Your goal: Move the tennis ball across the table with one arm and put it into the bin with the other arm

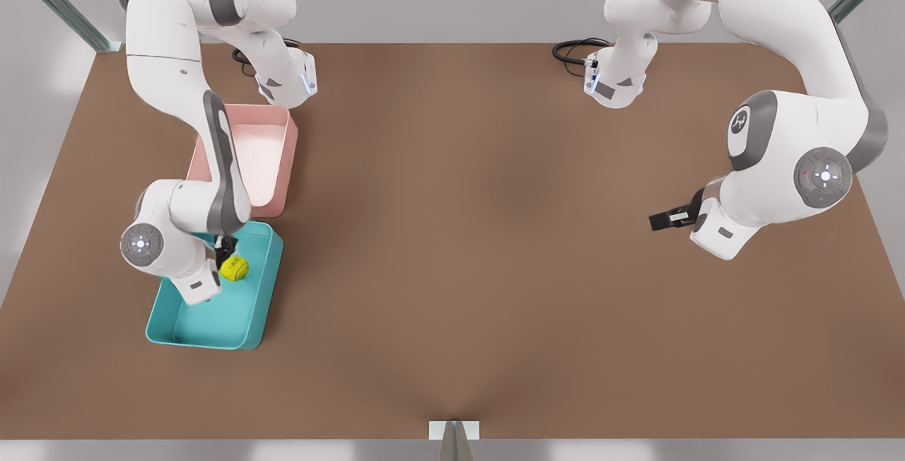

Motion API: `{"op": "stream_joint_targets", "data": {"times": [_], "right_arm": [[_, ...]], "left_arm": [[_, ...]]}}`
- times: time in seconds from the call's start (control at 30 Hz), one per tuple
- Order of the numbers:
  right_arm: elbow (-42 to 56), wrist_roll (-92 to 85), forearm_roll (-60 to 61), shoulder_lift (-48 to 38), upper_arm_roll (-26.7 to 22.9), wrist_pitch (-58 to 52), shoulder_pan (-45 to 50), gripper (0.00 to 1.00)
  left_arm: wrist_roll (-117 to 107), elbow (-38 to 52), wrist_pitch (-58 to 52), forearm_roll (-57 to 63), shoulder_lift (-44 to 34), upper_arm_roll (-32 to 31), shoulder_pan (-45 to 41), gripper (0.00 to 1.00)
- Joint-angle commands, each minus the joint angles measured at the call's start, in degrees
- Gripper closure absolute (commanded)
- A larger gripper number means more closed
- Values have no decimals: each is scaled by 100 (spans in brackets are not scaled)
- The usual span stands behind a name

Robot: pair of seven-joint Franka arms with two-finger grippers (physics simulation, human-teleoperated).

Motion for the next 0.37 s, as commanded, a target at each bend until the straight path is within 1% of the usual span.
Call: {"op": "stream_joint_targets", "data": {"times": [0.0, 0.03, 0.07, 0.1, 0.17, 0.23, 0.3, 0.33], "right_arm": [[476, 5698, -145, -316, 279, -2268, 27, 0], [757, 7447, -259, -605, 350, -2912, 19, 0], [890, 7457, -969, -1017, 455, -3072, 19, 0], [794, 7440, -1007, -1607, 552, -3142, -17, 0], [776, 7361, -814, -2091, 570, -3301, -201, 0], [609, 7378, -787, -2329, 570, -3309, -324, 0], [609, 7413, -778, -2355, 570, -3318, -368, 0], [609, 7413, -778, -2364, 570, -3318, -377, 0]], "left_arm": [[-2, 3, -4, 1, -3, -1, -9, 0], [-2, 3, -4, 1, -12, -1, 0, 0], [-2, 3, -13, 9, -3, -1, 0, 0], [-2, 3, -39, 1, -21, -1, -9, 0], [7, 3, -48, 9, -30, -1, -17, 0], [7, 3, -48, 18, -30, -1, -17, 0], [25, -6, -22, 123, -39, -10, -17, 0], [218, -409, 408, 571, -257, -352, 18, 0]]}}
